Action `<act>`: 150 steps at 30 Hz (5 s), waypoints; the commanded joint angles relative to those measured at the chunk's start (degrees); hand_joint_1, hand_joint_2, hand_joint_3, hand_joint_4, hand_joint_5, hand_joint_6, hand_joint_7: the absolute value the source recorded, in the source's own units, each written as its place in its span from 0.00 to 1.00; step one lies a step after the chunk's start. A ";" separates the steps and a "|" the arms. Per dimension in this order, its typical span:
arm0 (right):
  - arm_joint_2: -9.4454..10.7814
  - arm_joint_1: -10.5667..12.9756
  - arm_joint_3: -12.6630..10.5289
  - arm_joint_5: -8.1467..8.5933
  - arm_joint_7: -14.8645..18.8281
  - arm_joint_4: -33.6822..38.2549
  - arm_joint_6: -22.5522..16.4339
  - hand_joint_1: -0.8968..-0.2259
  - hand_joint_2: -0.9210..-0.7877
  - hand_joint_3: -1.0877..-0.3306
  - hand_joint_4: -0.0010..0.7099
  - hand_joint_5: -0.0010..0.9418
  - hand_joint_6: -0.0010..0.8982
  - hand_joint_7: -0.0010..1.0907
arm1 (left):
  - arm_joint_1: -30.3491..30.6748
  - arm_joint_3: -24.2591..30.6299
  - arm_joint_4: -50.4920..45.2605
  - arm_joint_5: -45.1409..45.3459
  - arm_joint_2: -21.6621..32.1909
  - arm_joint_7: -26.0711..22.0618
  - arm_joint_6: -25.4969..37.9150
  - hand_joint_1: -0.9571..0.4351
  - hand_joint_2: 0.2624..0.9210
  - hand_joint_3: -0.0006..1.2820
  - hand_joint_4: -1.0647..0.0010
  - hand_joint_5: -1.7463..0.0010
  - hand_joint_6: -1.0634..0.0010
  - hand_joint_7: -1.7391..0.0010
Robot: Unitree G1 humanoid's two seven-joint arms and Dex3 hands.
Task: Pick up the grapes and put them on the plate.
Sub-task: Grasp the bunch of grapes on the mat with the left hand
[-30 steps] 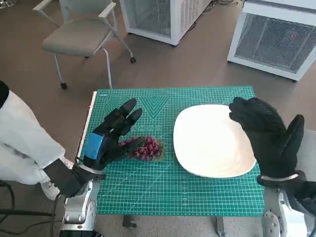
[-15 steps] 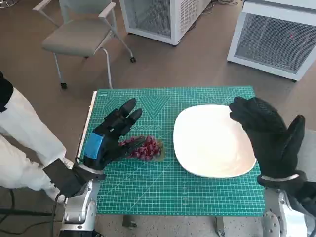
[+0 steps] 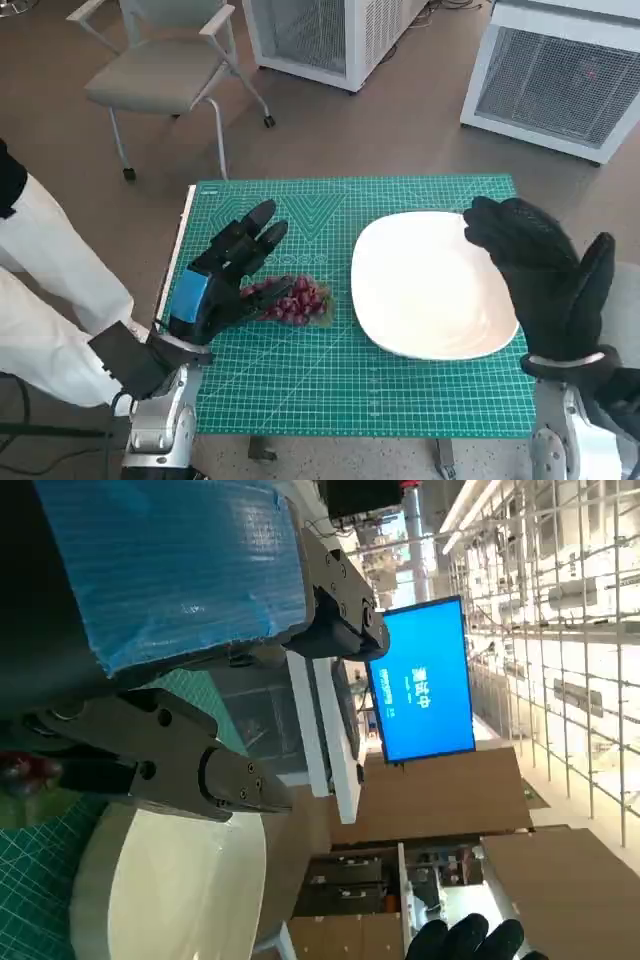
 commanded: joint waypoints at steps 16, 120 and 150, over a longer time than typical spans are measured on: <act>-0.39 1.56 -0.04 -0.38 -0.08 -0.04 0.69 0.77 0.00 0.62 0.59 0.78 0.22 0.91 | 1.43 -15.66 -34.19 42.35 19.58 -6.74 39.77 0.69 0.81 0.00 0.95 1.00 0.71 1.00; -0.70 3.01 -0.14 -0.45 -0.69 -1.27 1.49 0.77 0.00 0.60 0.58 0.79 0.21 0.92 | -26.90 -35.99 40.63 52.71 4.52 14.82 26.47 0.69 0.99 0.21 0.63 0.09 0.51 0.33; -0.45 2.66 -0.04 -0.39 -0.83 -0.71 1.20 0.77 0.00 0.60 0.57 0.80 0.20 0.92 | -22.07 -32.20 10.64 53.20 10.63 6.65 33.00 0.69 0.73 0.44 0.63 0.02 0.46 0.35</act>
